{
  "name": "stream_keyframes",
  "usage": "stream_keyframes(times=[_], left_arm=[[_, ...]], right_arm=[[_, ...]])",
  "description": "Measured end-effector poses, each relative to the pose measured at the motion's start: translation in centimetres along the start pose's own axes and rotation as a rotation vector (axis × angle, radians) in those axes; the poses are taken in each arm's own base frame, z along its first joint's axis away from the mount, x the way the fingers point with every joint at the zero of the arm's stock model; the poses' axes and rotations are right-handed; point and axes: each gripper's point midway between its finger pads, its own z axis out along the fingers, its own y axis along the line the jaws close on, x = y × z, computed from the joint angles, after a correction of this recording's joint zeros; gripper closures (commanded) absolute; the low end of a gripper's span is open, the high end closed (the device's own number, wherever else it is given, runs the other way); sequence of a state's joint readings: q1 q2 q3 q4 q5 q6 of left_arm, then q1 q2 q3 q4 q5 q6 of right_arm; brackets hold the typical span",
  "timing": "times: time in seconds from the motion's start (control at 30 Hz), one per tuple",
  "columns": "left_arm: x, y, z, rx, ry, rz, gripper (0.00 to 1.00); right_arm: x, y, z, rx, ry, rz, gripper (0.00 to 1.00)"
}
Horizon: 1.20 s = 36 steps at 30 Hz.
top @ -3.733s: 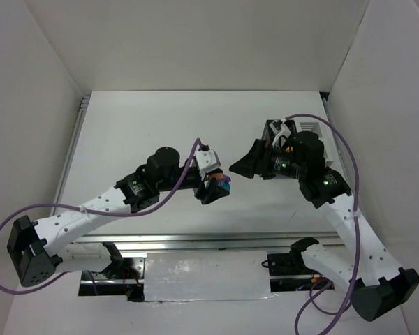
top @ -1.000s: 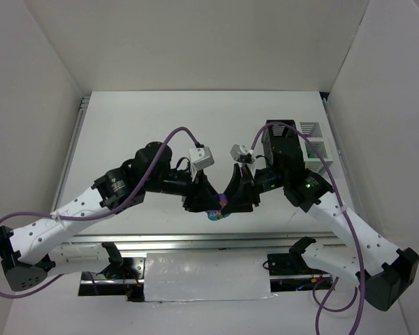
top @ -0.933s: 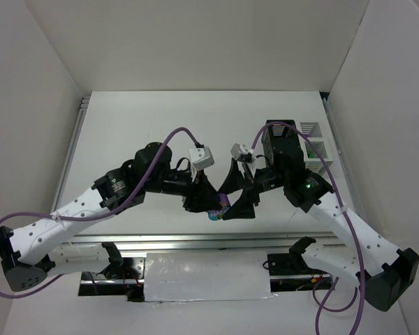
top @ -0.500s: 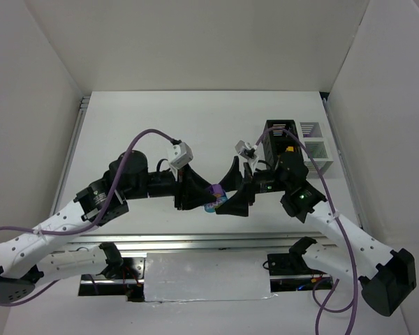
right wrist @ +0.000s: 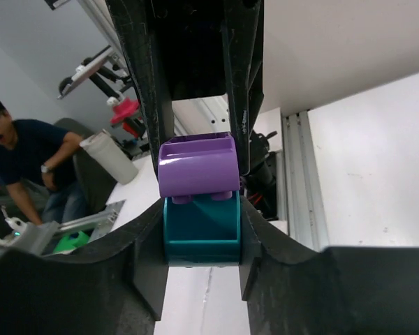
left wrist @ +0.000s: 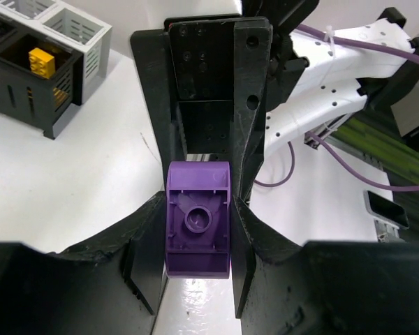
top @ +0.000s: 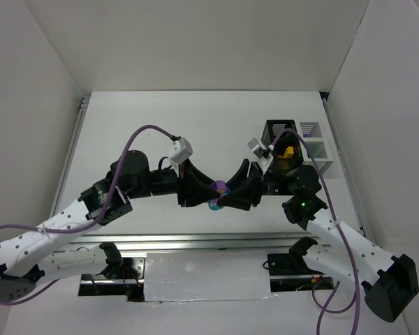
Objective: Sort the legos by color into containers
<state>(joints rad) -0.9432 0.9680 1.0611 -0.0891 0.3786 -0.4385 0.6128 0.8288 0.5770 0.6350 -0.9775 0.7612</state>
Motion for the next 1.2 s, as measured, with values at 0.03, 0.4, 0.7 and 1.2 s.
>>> stream_keyframes(times=[0.03, 0.4, 0.7, 1.2], left_arm=[[-0.1, 0.0, 0.0, -0.003, -0.002, -0.004, 1.00], [-1.1, 2.3, -0.9, -0.124, -0.017, -0.028, 1.00], [-6.8, 4.2, -6.0, -0.373, -0.181, -0.004, 1.00], [4.8, 15.5, -14.9, -1.090, 0.091, -0.062, 1.00]], right_arm=[[-0.1, 0.0, 0.0, 0.001, -0.003, 0.002, 1.00], [2.2, -1.1, -0.3, -0.018, 0.093, -0.082, 1.00], [1.5, -11.4, -4.6, 0.482, 0.043, 0.021, 1.00], [-12.7, -24.6, -29.5, 1.974, -0.342, 0.119, 1.00]])
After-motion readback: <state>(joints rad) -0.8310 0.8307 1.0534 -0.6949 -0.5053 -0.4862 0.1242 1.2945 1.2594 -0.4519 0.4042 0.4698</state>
